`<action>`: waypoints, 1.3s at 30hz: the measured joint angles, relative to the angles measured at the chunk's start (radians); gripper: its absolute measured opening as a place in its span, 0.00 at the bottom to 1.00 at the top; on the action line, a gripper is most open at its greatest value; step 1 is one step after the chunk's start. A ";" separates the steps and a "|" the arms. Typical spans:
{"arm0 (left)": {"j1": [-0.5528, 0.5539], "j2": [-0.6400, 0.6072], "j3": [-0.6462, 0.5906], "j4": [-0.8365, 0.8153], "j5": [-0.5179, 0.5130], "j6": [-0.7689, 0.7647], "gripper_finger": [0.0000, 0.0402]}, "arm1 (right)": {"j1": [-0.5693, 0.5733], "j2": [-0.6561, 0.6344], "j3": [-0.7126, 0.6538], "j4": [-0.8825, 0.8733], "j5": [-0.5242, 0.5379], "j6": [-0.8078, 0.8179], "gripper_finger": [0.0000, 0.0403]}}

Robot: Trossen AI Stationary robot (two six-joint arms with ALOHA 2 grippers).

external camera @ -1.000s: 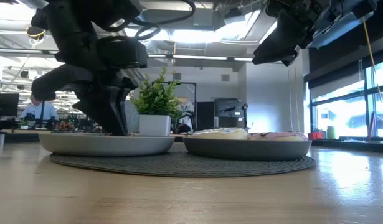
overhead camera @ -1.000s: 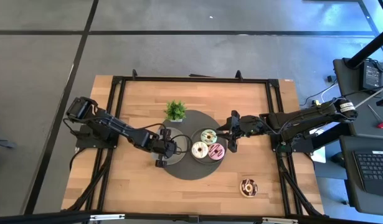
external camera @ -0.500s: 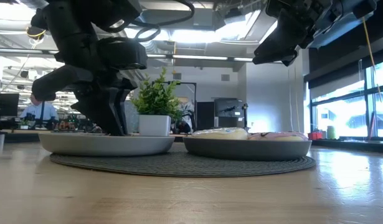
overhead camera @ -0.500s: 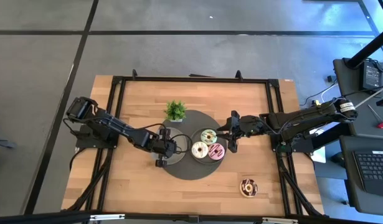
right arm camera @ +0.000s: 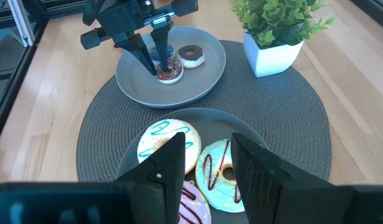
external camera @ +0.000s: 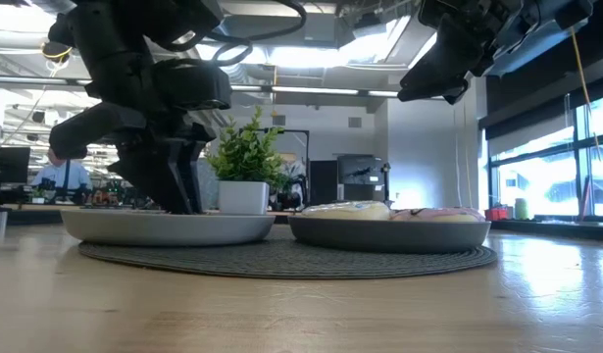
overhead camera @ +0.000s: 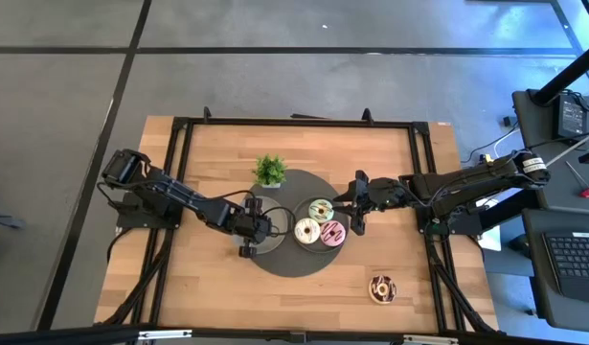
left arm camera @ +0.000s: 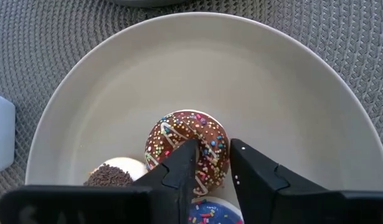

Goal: Pick & Place donuts
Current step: Put the small brown donut on the gray plate, then put the large black donut on the black plate

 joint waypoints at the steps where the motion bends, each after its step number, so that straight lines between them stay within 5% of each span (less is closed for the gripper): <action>1: 0.000 0.000 0.000 0.000 0.000 0.000 0.25 | 0.000 0.000 0.000 0.000 0.000 0.000 0.32; 16: 0.000 -0.064 0.000 -0.003 0.002 0.003 0.33 | 0.020 0.001 0.068 -0.016 -0.011 -0.050 0.32; 22: -0.001 -0.149 0.001 0.014 0.003 -0.044 0.33 | 0.054 0.001 0.084 -0.154 -0.237 0.062 0.32; 25: -0.001 -0.192 0.001 0.040 0.000 -0.050 0.33 | 0.108 0.002 0.071 -0.234 -0.310 0.176 0.32; 39: -0.001 -0.274 0.001 0.085 -0.145 -0.050 0.33 | 0.448 0.005 -0.034 -0.290 -0.340 0.418 0.33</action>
